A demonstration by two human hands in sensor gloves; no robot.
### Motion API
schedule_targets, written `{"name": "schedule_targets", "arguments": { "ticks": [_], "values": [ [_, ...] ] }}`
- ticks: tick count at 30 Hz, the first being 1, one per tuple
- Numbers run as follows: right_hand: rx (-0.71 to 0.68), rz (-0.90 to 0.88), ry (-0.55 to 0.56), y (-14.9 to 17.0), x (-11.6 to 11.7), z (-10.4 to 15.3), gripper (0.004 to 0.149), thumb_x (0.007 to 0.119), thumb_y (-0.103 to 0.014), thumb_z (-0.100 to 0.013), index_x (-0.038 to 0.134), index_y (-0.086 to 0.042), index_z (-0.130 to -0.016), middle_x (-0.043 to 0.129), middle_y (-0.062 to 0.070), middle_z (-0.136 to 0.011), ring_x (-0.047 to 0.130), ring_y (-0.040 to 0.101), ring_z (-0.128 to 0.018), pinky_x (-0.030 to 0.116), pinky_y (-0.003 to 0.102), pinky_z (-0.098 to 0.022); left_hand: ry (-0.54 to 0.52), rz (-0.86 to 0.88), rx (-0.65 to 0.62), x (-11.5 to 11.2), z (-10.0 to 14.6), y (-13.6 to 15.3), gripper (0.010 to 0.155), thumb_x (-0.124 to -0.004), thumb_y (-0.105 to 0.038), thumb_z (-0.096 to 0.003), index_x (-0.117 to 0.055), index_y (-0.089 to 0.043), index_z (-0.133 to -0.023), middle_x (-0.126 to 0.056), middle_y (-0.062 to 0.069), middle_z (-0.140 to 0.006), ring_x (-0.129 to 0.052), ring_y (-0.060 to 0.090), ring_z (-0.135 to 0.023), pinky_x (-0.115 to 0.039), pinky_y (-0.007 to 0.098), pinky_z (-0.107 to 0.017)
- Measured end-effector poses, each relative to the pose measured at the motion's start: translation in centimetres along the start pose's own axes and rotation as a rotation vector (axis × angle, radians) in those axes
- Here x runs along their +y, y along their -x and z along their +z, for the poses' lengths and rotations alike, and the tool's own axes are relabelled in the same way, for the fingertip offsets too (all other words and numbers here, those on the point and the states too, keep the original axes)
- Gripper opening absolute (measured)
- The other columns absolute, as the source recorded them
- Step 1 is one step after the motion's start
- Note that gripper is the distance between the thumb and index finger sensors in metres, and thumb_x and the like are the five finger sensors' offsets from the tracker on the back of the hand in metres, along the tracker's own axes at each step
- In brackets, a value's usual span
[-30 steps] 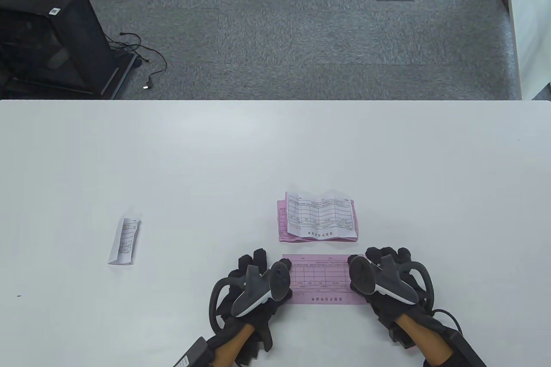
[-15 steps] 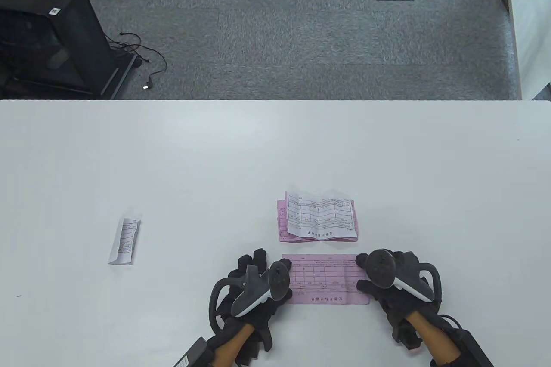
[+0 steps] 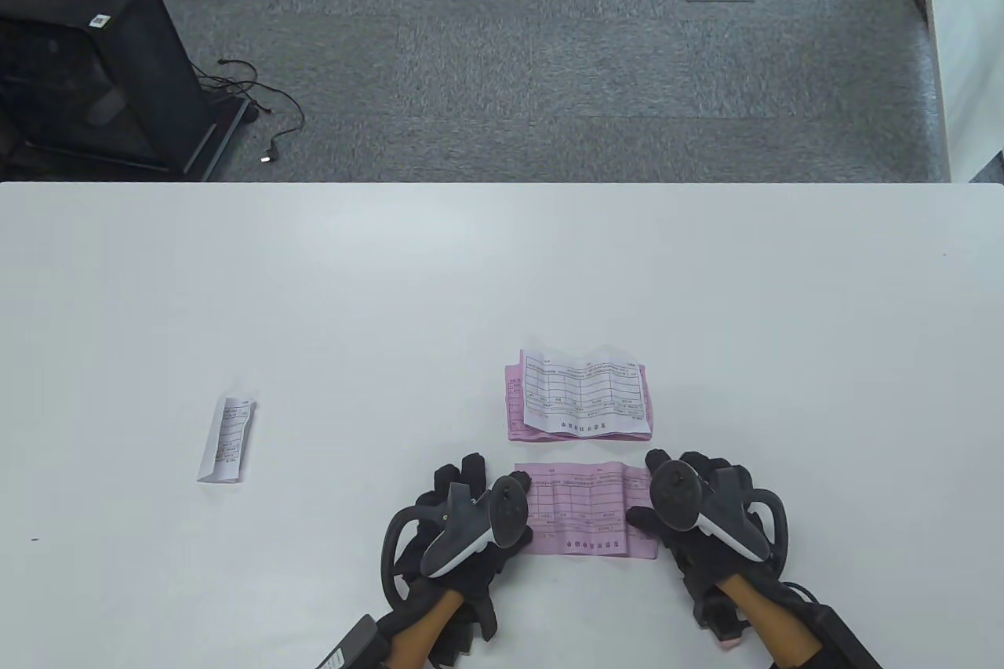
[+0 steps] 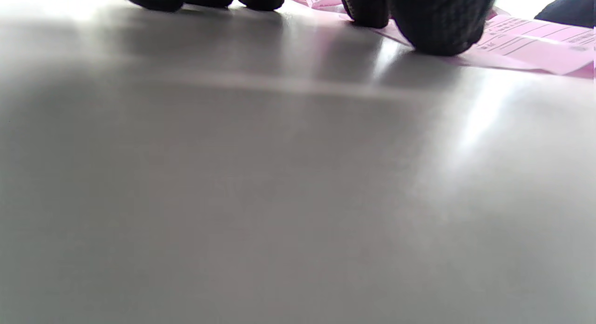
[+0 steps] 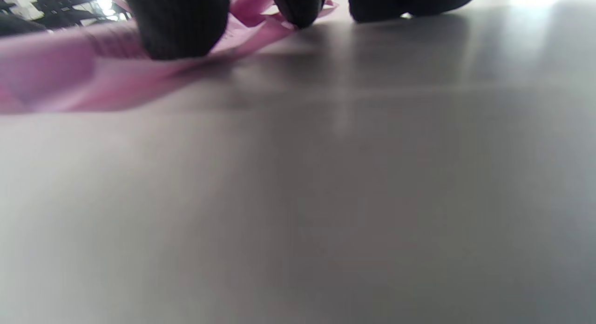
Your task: Unfold folded invoices and stack
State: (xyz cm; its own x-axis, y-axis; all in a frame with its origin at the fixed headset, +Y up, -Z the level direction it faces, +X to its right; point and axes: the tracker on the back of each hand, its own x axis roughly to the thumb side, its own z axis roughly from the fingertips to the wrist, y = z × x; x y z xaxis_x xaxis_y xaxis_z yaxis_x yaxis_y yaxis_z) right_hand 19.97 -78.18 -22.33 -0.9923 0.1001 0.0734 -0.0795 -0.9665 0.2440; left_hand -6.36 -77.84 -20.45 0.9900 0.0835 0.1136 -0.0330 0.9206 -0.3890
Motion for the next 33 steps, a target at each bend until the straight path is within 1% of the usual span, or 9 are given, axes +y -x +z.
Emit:
{"name": "schedule_targets", "arguments": {
  "ticks": [7, 13, 16, 20, 25, 26, 28, 31, 33],
  "values": [
    [0.008, -0.026, 0.026, -0.3, 0.0, 0.3, 0.061, 0.072, -0.048, -0.052, 0.056, -0.018, -0.102, 0.052, 0.015, -0.105, 0.052, 0.045, -0.094, 0.039, 0.071, -0.069, -0.001, -0.002, -0.001, 0.0, 0.0, 0.0, 0.068, -0.072, -0.057, -0.0503, -0.044, -0.048, -0.112, -0.025, 0.014, -0.125, -0.029, 0.046, -0.109, -0.045, 0.060, -0.076],
    [0.070, -0.113, 0.006, 0.0, 0.3, 0.5, 0.050, 0.072, -0.046, -0.055, 0.059, -0.017, -0.093, 0.046, 0.013, -0.107, 0.045, 0.042, -0.098, 0.037, 0.069, -0.071, 0.000, -0.001, -0.001, -0.1, 0.0, -0.1, 0.068, -0.071, -0.056, -0.0505, -0.044, -0.047, -0.112, -0.025, 0.014, -0.125, -0.029, 0.046, -0.109, -0.044, 0.060, -0.076],
    [0.108, -0.216, -0.010, 0.5, 0.5, 0.6, 0.046, 0.072, -0.043, -0.056, 0.058, -0.018, -0.092, 0.042, 0.012, -0.108, 0.039, 0.040, -0.100, 0.036, 0.069, -0.072, 0.001, 0.000, -0.002, -0.1, 0.0, -0.1, 0.068, -0.071, -0.056, -0.0505, -0.044, -0.047, -0.112, -0.025, 0.014, -0.125, -0.028, 0.046, -0.109, -0.044, 0.060, -0.076],
    [0.174, -0.392, -0.015, 1.1, 1.1, 0.7, 0.040, 0.074, -0.038, -0.057, 0.060, -0.020, -0.089, 0.035, 0.008, -0.108, 0.029, 0.034, -0.101, 0.025, 0.065, -0.073, 0.002, 0.001, -0.002, -0.1, 0.0, -0.1, 0.068, -0.071, -0.056, -0.0507, -0.043, -0.047, -0.112, -0.025, 0.014, -0.125, -0.028, 0.046, -0.109, -0.044, 0.060, -0.076],
    [0.173, -0.405, -0.018, 1.3, 0.9, 0.9, 0.039, 0.069, -0.040, -0.058, 0.059, -0.022, -0.090, 0.035, 0.007, -0.109, 0.028, 0.033, -0.101, 0.025, 0.063, -0.072, 0.005, 0.006, 0.000, -0.1, 0.1, 0.0, 0.068, -0.071, -0.057, -0.0509, -0.043, -0.047, -0.112, -0.024, 0.014, -0.126, -0.027, 0.046, -0.109, -0.043, 0.060, -0.076],
    [0.163, -0.429, -0.011, 1.5, 0.8, 0.9, 0.038, 0.068, -0.040, -0.058, 0.060, -0.022, -0.090, 0.037, 0.007, -0.109, 0.029, 0.034, -0.101, 0.025, 0.064, -0.072, 0.005, 0.008, 0.000, -0.2, 0.1, 0.0, 0.068, -0.071, -0.057, -0.0508, -0.043, -0.048, -0.112, -0.024, 0.014, -0.126, -0.027, 0.045, -0.109, -0.043, 0.060, -0.076],
    [0.168, -0.520, 0.033, 1.9, 0.4, 1.1, 0.038, 0.070, -0.039, -0.056, 0.062, -0.022, -0.088, 0.047, 0.008, -0.106, 0.035, 0.036, -0.101, 0.029, 0.064, -0.071, 0.005, 0.018, 0.000, -0.2, 0.1, 0.0, 0.069, -0.072, -0.057, -0.0508, -0.043, -0.047, -0.112, -0.024, 0.013, -0.126, -0.027, 0.045, -0.109, -0.043, 0.060, -0.076],
    [0.173, -0.735, 0.135, 2.4, -0.3, 1.5, 0.037, 0.073, -0.036, -0.052, 0.067, -0.020, -0.084, 0.063, 0.011, -0.098, 0.055, 0.040, -0.094, 0.038, 0.065, -0.069, 0.005, 0.040, -0.005, -0.2, 0.2, 0.2, 0.071, -0.073, -0.058, -0.0499, -0.043, -0.045, -0.113, -0.024, 0.014, -0.126, -0.026, 0.045, -0.110, -0.042, 0.060, -0.077],
    [0.124, -0.807, 0.108, 2.2, -0.9, 1.7, 0.036, 0.073, -0.036, -0.052, 0.067, -0.021, -0.084, 0.068, 0.011, -0.095, 0.061, 0.040, -0.091, 0.042, 0.068, -0.067, -0.018, 0.083, -0.007, 0.1, 0.3, 0.6, 0.073, -0.073, -0.058, -0.0490, -0.044, -0.042, -0.114, -0.028, 0.016, -0.125, -0.029, 0.045, -0.110, -0.044, 0.059, -0.077]
  ]
}}
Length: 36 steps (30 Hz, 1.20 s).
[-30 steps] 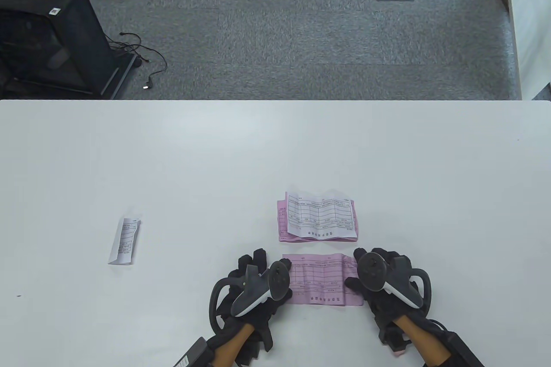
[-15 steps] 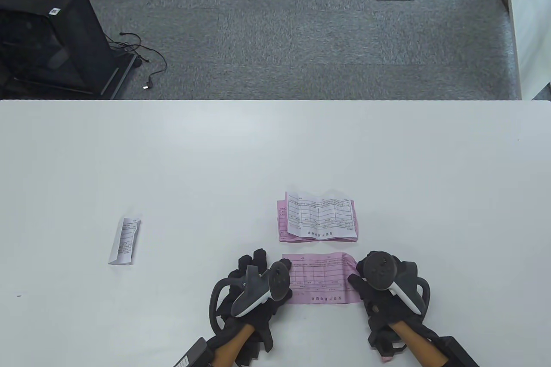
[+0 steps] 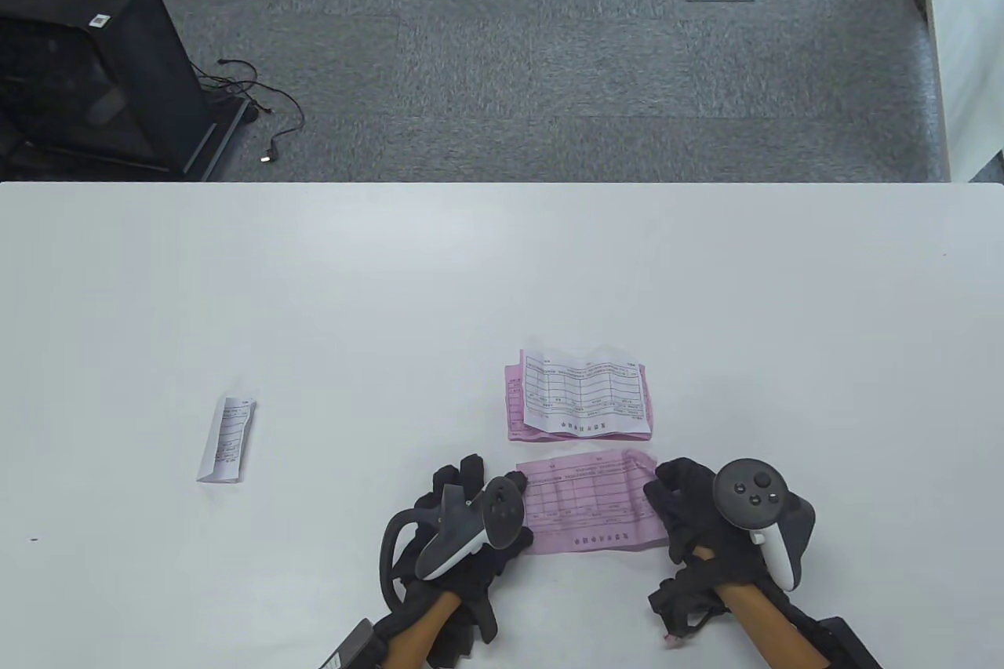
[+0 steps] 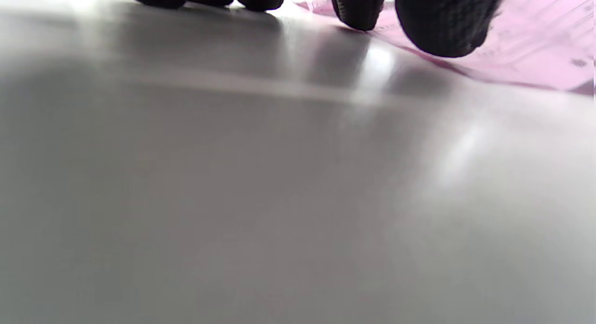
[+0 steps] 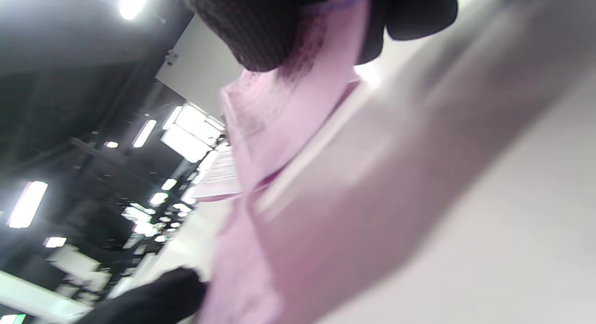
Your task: Unfold folded invoices and stack
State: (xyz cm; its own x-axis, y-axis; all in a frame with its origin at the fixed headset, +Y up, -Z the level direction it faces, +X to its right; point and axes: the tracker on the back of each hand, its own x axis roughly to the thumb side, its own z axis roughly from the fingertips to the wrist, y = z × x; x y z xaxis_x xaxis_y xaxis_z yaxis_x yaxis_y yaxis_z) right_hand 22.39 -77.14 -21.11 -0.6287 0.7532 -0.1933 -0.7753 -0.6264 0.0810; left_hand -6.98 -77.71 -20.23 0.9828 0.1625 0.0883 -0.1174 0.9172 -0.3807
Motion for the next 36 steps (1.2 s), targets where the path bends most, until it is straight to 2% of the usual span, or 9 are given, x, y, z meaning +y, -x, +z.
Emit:
{"name": "schedule_targets", "arguments": {
  "ticks": [9, 14, 17, 19, 21, 24, 26, 30, 36],
  "values": [
    [-0.328, -0.338, -0.152, -5.2, -1.4, 2.2, 0.035, 0.074, -0.035, -0.052, 0.069, -0.023, -0.084, 0.076, 0.010, -0.090, 0.070, 0.038, -0.086, 0.045, 0.069, -0.066, -0.081, 0.569, -0.108, 2.4, 1.5, 3.9, 0.094, -0.080, -0.058, -0.0459, -0.028, -0.025, -0.117, -0.030, 0.024, -0.121, -0.039, 0.052, -0.105, -0.051, 0.060, -0.072],
    [-0.509, -0.435, -0.237, -7.5, -2.2, 3.3, 0.034, 0.074, -0.035, -0.052, 0.070, -0.026, -0.085, 0.078, 0.007, -0.089, 0.072, 0.036, -0.085, 0.044, 0.070, -0.067, -0.144, 0.800, -0.237, 2.8, 1.7, 4.6, 0.100, -0.082, -0.059, -0.0446, -0.022, -0.023, -0.116, -0.027, 0.025, -0.121, -0.038, 0.053, -0.104, -0.051, 0.059, -0.072],
    [-0.547, -0.468, -0.261, -7.8, -2.5, 3.4, 0.034, 0.075, -0.036, -0.052, 0.070, -0.028, -0.085, 0.079, 0.006, -0.088, 0.073, 0.035, -0.085, 0.044, 0.071, -0.067, -0.174, 0.883, -0.308, 2.8, 1.8, 4.5, 0.098, -0.082, -0.060, -0.0440, -0.028, -0.022, -0.116, -0.030, 0.025, -0.120, -0.039, 0.053, -0.103, -0.053, 0.059, -0.071],
    [-0.544, -0.493, -0.263, -7.6, -2.5, 3.3, 0.034, 0.075, -0.036, -0.052, 0.069, -0.029, -0.085, 0.079, 0.006, -0.087, 0.074, 0.035, -0.085, 0.044, 0.071, -0.067, -0.206, 0.924, -0.344, 2.7, 1.9, 4.3, 0.093, -0.082, -0.060, -0.0440, -0.037, -0.022, -0.116, -0.034, 0.025, -0.120, -0.041, 0.053, -0.102, -0.054, 0.058, -0.070],
    [-0.528, -0.511, -0.249, -7.2, -2.5, 3.0, 0.034, 0.075, -0.036, -0.052, 0.070, -0.029, -0.084, 0.080, 0.006, -0.086, 0.074, 0.035, -0.084, 0.044, 0.070, -0.067, -0.272, 0.957, -0.360, 2.7, 2.1, 4.2, 0.080, -0.084, -0.057, -0.0452, -0.054, -0.023, -0.112, -0.048, 0.023, -0.117, -0.049, 0.051, -0.100, -0.059, 0.055, -0.068],
    [-0.499, -0.522, -0.228, -6.5, -2.6, 2.4, 0.033, 0.075, -0.035, -0.052, 0.070, -0.029, -0.084, 0.081, 0.005, -0.085, 0.075, 0.035, -0.082, 0.045, 0.070, -0.067, -0.386, 1.033, -0.362, 2.9, 2.4, 4.1, 0.043, -0.084, -0.043, -0.0511, -0.082, -0.029, -0.091, -0.075, 0.014, -0.104, -0.069, 0.043, -0.093, -0.070, 0.048, -0.062],
    [-0.464, -0.511, -0.189, -6.1, -2.7, 2.0, 0.034, 0.075, -0.035, -0.052, 0.070, -0.028, -0.084, 0.081, 0.005, -0.083, 0.076, 0.035, -0.081, 0.046, 0.069, -0.067, -0.438, 1.055, -0.362, 3.1, 2.5, 4.2, 0.040, -0.084, -0.041, -0.0507, -0.084, -0.026, -0.088, -0.090, 0.009, -0.089, -0.084, 0.035, -0.081, -0.078, 0.042, -0.054],
    [-0.402, -0.406, -0.032, -4.8, -3.4, 1.0, 0.034, 0.075, -0.035, -0.051, 0.070, -0.026, -0.084, 0.084, 0.004, -0.079, 0.079, 0.033, -0.077, 0.050, 0.067, -0.067, -0.446, 1.009, -0.294, 3.7, 2.5, 4.5, 0.040, -0.086, -0.040, -0.0500, -0.086, -0.022, -0.086, -0.099, 0.007, -0.073, -0.093, 0.029, -0.065, -0.083, 0.037, -0.045],
    [-0.304, -0.273, 0.034, -3.3, -3.1, -0.2, 0.035, 0.075, -0.035, -0.051, 0.072, -0.023, -0.083, 0.086, 0.005, -0.075, 0.081, 0.033, -0.072, 0.052, 0.065, -0.066, -0.378, 0.933, -0.218, 3.9, 1.3, 3.9, 0.041, -0.090, -0.037, -0.0479, -0.089, -0.019, -0.085, -0.103, 0.006, -0.067, -0.098, 0.026, -0.057, -0.086, 0.033, -0.037]
  ]
}}
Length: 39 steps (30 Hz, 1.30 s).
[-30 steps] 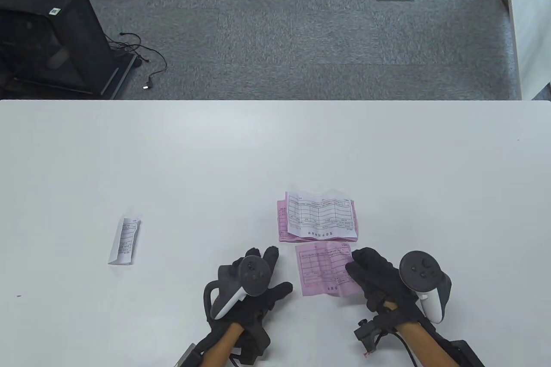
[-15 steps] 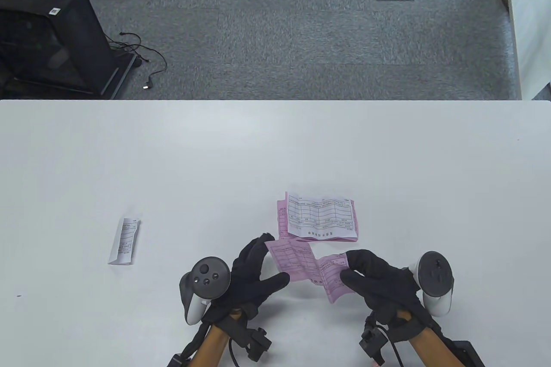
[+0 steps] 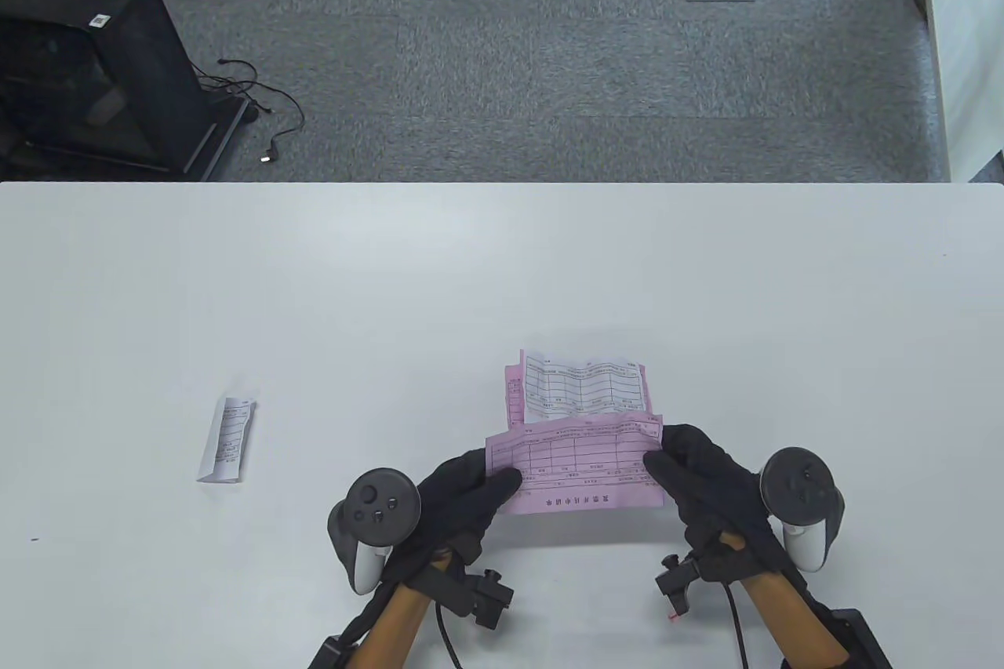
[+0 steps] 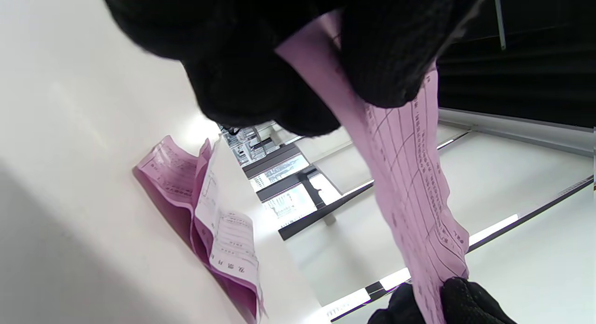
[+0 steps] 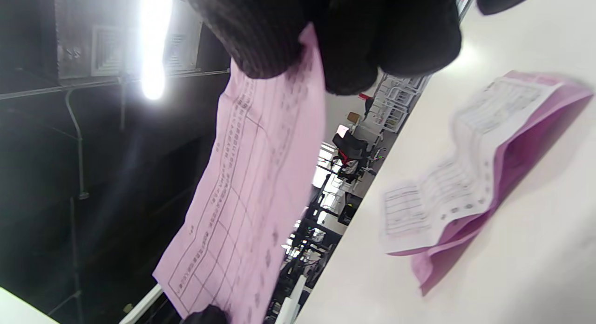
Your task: Unfold folded invoices and stack
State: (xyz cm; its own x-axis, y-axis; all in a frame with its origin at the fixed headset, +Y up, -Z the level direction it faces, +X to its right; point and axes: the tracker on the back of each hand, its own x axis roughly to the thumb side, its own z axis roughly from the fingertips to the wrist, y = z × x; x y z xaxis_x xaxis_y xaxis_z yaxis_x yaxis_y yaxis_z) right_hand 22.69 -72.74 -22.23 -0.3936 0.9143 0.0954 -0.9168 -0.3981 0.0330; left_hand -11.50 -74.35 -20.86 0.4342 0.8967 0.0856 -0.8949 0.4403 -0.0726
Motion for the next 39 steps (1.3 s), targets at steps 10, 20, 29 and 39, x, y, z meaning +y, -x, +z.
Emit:
{"name": "schedule_targets", "arguments": {
  "ticks": [10, 20, 29, 39],
  "values": [
    [0.143, 0.225, -0.010, 2.1, 0.0, -0.4, 0.035, 0.076, -0.035, -0.051, 0.073, -0.021, -0.083, 0.087, 0.006, -0.071, 0.083, 0.034, -0.069, 0.051, 0.067, -0.065, 0.028, -0.235, 0.079, -1.9, -0.9, -0.1, 0.055, -0.092, -0.034, -0.0467, -0.078, -0.017, -0.097, -0.103, 0.006, -0.069, -0.098, 0.025, -0.056, -0.085, 0.031, -0.035],
    [0.179, 0.515, -0.017, -0.8, -0.8, -3.9, 0.035, 0.075, -0.038, -0.051, 0.075, -0.021, -0.082, 0.087, 0.007, -0.074, 0.080, 0.035, -0.073, 0.045, 0.072, -0.065, -0.013, -0.496, 0.153, -2.3, -4.7, -3.9, 0.068, -0.093, -0.037, -0.0460, -0.068, -0.016, -0.105, -0.100, 0.006, -0.066, -0.096, 0.022, -0.048, -0.083, 0.030, -0.033],
    [0.247, 0.738, 0.001, -2.3, 0.6, -9.8, 0.035, 0.074, -0.039, -0.052, 0.075, -0.022, -0.082, 0.081, 0.011, -0.087, 0.071, 0.041, -0.086, 0.041, 0.073, -0.066, -0.001, -0.608, 0.315, -2.1, -10.9, -4.3, 0.073, -0.095, -0.040, -0.0443, -0.065, -0.017, -0.107, -0.100, 0.004, -0.065, -0.096, 0.021, -0.047, -0.083, 0.029, -0.033],
    [0.371, 0.947, -0.050, 1.9, 3.8, -12.8, 0.035, 0.074, -0.040, -0.052, 0.075, -0.022, -0.082, 0.075, 0.014, -0.095, 0.066, 0.046, -0.091, 0.047, 0.068, -0.067, 0.069, -0.676, 0.375, -4.6, -13.4, -0.7, 0.076, -0.096, -0.041, -0.0431, -0.064, -0.016, -0.107, -0.101, 0.003, -0.063, -0.096, 0.020, -0.046, -0.083, 0.029, -0.032]
  ]
}}
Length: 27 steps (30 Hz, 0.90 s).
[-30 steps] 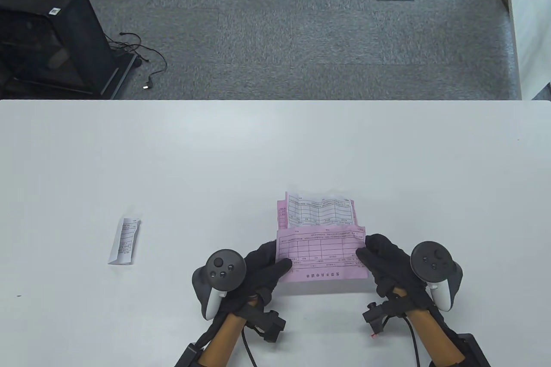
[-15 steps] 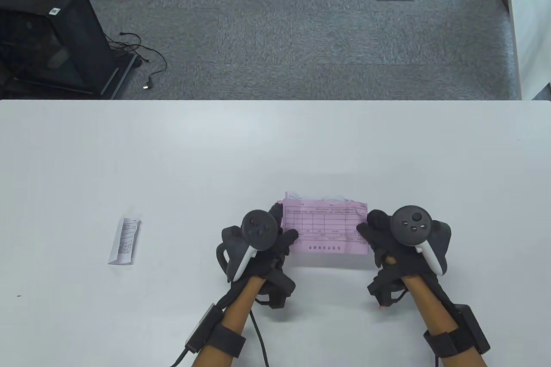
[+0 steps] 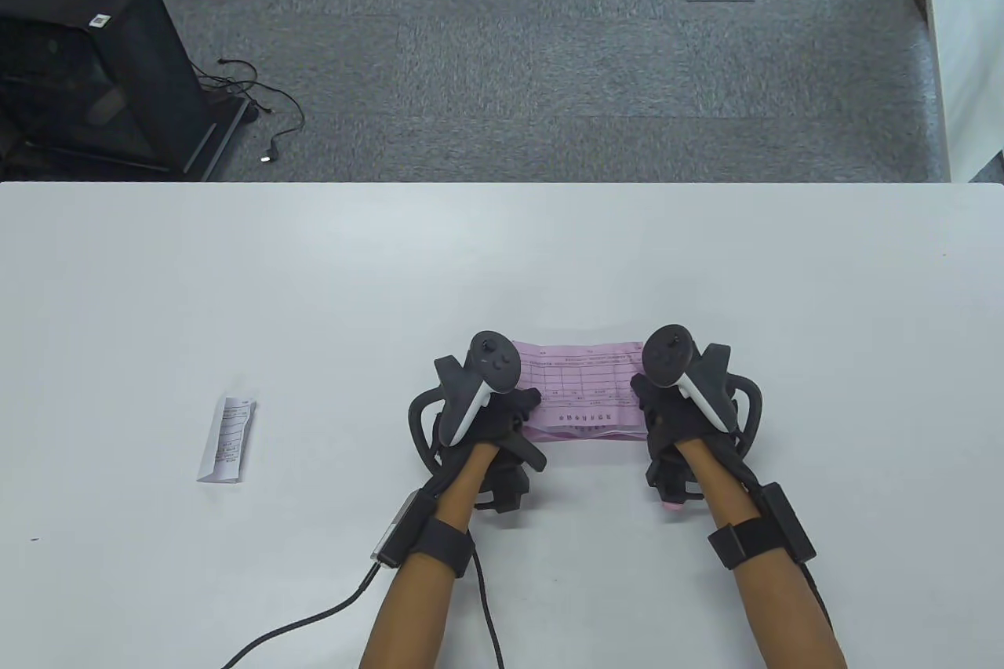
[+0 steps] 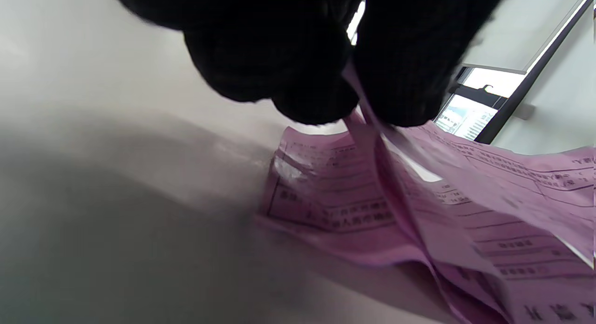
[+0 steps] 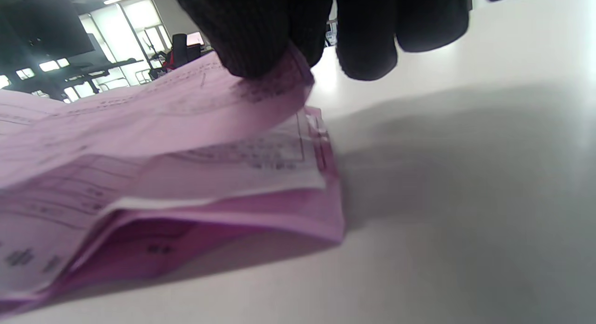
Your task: Unfold folded invoices and stack
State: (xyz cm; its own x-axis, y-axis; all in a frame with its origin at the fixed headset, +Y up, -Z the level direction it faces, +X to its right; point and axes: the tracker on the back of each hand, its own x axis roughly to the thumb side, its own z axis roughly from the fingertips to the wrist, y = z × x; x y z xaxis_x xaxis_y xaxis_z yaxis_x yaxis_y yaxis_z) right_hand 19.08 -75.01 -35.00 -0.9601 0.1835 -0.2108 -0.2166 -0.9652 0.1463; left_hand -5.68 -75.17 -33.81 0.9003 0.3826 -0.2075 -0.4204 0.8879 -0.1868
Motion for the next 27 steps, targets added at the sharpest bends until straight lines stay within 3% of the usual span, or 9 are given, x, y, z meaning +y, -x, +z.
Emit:
{"name": "schedule_targets", "arguments": {
  "ticks": [12, 16, 22, 27],
  "values": [
    [-0.005, 0.105, 0.004, -0.5, 2.4, -0.5, 0.034, 0.077, -0.042, -0.050, 0.079, -0.024, -0.078, 0.069, 0.015, -0.095, 0.064, 0.046, -0.091, 0.047, 0.067, -0.067, 0.049, -0.042, 0.044, -1.9, -1.1, 0.8, 0.077, -0.096, -0.041, -0.0427, -0.064, -0.015, -0.108, -0.101, 0.002, -0.060, -0.096, 0.021, -0.046, -0.083, 0.030, -0.034],
    [0.020, 0.088, -0.032, -0.5, 2.3, -0.5, 0.034, 0.078, -0.044, -0.049, 0.078, -0.025, -0.078, 0.066, 0.015, -0.098, 0.061, 0.047, -0.092, 0.046, 0.068, -0.067, 0.054, -0.141, 0.073, -1.9, -0.9, 0.7, 0.082, -0.096, -0.043, -0.0415, -0.060, -0.015, -0.110, -0.099, -0.002, -0.059, -0.095, 0.019, -0.047, -0.082, 0.030, -0.035],
    [0.063, 0.105, -0.037, 0.4, 2.2, -0.6, 0.051, 0.077, -0.052, -0.046, 0.071, -0.021, -0.086, 0.062, 0.016, -0.101, 0.059, 0.048, -0.093, 0.046, 0.068, -0.067, 0.057, -0.257, 0.125, -1.2, -0.8, 1.1, 0.092, -0.093, -0.051, -0.0392, -0.051, -0.017, -0.114, -0.093, 0.000, -0.068, -0.091, 0.023, -0.056, -0.079, 0.034, -0.043],
    [0.063, 0.084, -0.037, 0.6, 2.2, -0.5, 0.055, 0.077, -0.053, -0.045, 0.068, -0.020, -0.088, 0.059, 0.016, -0.102, 0.057, 0.048, -0.093, 0.046, 0.068, -0.067, 0.040, -0.240, 0.132, -1.1, -0.7, 1.6, 0.093, -0.093, -0.051, -0.0387, -0.050, -0.018, -0.114, -0.092, 0.001, -0.069, -0.090, 0.024, -0.056, -0.079, 0.035, -0.044]
  ]
}}
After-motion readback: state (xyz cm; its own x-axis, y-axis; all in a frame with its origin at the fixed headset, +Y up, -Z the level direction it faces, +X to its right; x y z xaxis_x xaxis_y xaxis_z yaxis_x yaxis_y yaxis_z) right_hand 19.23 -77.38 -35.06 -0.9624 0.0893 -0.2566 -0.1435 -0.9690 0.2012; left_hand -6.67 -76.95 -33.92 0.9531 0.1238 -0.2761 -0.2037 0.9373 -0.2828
